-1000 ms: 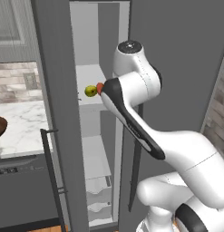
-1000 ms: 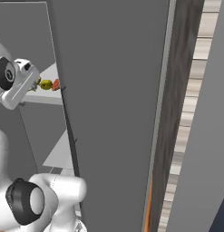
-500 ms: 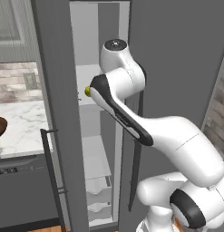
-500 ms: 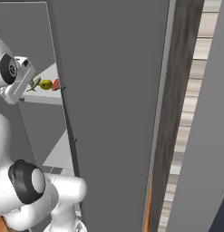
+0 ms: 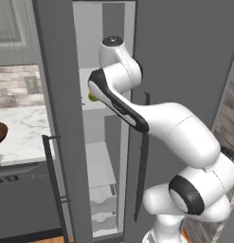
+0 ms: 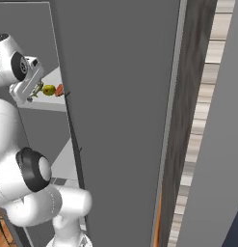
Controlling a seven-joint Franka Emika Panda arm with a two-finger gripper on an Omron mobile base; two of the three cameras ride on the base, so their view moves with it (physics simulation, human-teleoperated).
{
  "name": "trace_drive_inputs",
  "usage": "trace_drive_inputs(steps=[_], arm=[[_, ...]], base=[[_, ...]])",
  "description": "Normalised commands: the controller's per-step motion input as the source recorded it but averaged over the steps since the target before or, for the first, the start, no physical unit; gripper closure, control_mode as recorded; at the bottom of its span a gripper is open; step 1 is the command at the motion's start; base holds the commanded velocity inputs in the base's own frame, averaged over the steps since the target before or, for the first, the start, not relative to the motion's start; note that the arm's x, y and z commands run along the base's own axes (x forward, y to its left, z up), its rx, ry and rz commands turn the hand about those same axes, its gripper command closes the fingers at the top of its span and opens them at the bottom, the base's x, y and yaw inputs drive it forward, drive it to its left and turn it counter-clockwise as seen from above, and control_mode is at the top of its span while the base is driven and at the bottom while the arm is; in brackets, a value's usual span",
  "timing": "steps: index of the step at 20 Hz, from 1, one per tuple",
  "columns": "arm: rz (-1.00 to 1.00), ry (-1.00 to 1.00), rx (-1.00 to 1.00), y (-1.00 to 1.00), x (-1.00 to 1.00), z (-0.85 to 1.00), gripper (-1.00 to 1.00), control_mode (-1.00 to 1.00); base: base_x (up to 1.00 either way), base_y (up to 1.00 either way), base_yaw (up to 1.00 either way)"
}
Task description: Take the fish, sweet potato, and pear from the freezer and place them in the bowl on the counter.
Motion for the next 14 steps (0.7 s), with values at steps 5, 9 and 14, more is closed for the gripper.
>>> trace_drive_inputs(steps=[5, 9, 14], arm=[[0.00, 0.04, 0.00, 0.09, 0.57, -0.09, -1.00, -1.00], [0.00, 0.00, 0.00, 0.09, 0.38, -0.06, -1.00, -1.00], [0.00, 0.00, 0.00, 0.15, 0.35, -0.04, -1.00, -1.00]], base=[[0.00, 0.00, 0.00], [0.00, 0.00, 0.00], [0.00, 0.00, 0.00]])
